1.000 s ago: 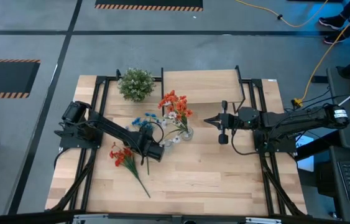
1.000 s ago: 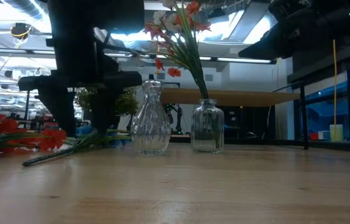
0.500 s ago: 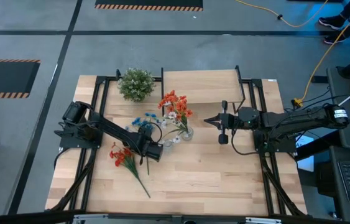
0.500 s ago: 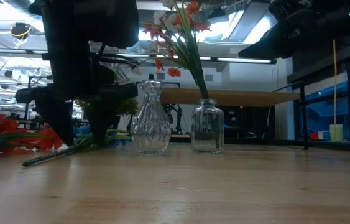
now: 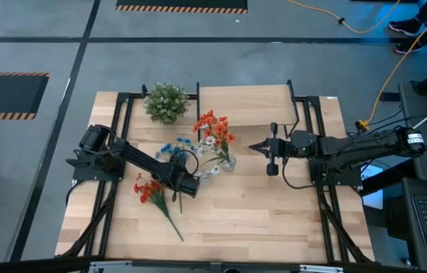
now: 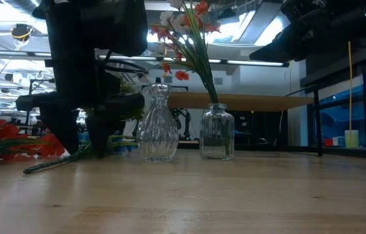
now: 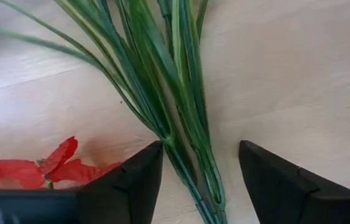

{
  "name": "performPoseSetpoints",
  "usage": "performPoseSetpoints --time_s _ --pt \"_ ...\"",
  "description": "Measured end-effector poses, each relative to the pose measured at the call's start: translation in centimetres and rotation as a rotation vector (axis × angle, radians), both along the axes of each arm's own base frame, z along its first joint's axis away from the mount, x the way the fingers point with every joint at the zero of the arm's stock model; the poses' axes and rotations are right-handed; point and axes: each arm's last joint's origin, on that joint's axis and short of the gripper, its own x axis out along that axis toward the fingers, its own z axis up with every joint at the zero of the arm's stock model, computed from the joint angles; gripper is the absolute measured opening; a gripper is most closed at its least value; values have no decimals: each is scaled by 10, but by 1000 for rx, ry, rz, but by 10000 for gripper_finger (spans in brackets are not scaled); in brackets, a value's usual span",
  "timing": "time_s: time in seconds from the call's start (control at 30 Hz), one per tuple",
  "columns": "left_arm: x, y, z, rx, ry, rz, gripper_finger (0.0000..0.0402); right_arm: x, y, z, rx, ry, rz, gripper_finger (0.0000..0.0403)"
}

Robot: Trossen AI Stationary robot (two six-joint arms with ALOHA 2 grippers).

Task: Pick and place flowers into a vace then onto a shelf
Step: Put the blue flowers into the bottom transparent vase

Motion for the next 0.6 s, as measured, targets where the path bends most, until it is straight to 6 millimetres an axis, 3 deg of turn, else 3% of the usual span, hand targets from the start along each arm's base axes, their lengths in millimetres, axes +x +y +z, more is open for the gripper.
performPoseSetpoints --time_s 0.6 --pt "-1 1 5 -4 -15 -10 130 0 0 0 0 -1 0 4"
